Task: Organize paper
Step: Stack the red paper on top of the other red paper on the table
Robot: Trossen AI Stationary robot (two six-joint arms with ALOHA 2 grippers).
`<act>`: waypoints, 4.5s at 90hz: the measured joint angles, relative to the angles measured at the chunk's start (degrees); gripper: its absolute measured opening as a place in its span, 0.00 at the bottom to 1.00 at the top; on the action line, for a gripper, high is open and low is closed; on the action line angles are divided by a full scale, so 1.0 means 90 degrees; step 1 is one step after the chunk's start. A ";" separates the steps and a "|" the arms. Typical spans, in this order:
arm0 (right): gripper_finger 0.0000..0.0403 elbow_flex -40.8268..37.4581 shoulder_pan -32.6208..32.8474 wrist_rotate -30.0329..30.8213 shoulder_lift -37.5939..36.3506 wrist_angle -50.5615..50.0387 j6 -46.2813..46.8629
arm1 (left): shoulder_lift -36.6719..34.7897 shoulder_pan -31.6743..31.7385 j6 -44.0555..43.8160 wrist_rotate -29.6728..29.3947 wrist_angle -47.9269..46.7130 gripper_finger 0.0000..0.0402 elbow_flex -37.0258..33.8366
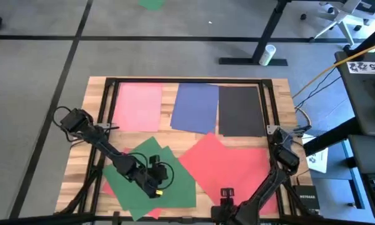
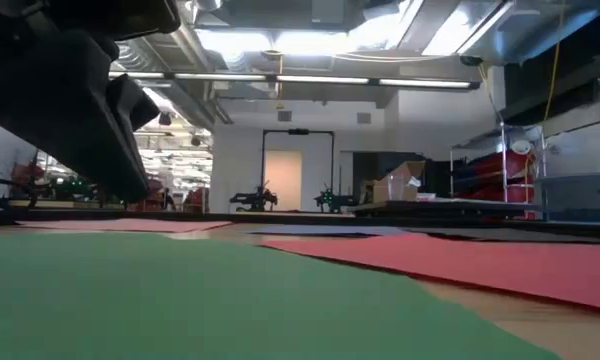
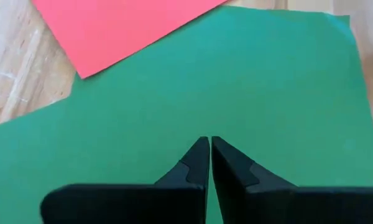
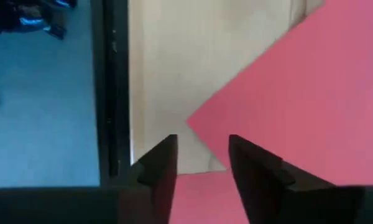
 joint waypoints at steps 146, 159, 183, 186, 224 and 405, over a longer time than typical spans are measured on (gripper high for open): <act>0.00 -0.0545 -0.0058 0.1397 0.0000 0.1341 -0.0144 | 0.0000 0.0020 -0.0059 -0.0006 -0.0176 0.00 0.0000; 0.00 -0.0289 -0.0056 0.1868 0.0000 0.0232 0.0287 | 0.0000 0.0263 -0.0270 -0.0362 -0.0170 0.00 0.0000; 0.00 -0.0603 -0.0058 0.1322 -0.0003 -0.0620 0.1035 | 0.0000 0.1136 0.0216 -0.0302 -0.0032 0.00 0.0000; 0.00 -0.0696 -0.0058 0.1217 -0.0002 -0.0499 0.1030 | 0.0000 0.1243 0.0375 -0.0131 0.0085 0.00 -0.0002; 0.00 -0.1005 -0.0138 0.0969 -0.0041 0.0416 0.0957 | 0.0664 0.1857 0.0795 0.1076 0.0594 0.00 0.0013; 0.00 -0.3068 -0.3306 0.1210 -0.1842 0.1942 -0.1818 | -0.0254 -0.0066 -0.0584 0.0017 -0.0219 0.00 -0.0010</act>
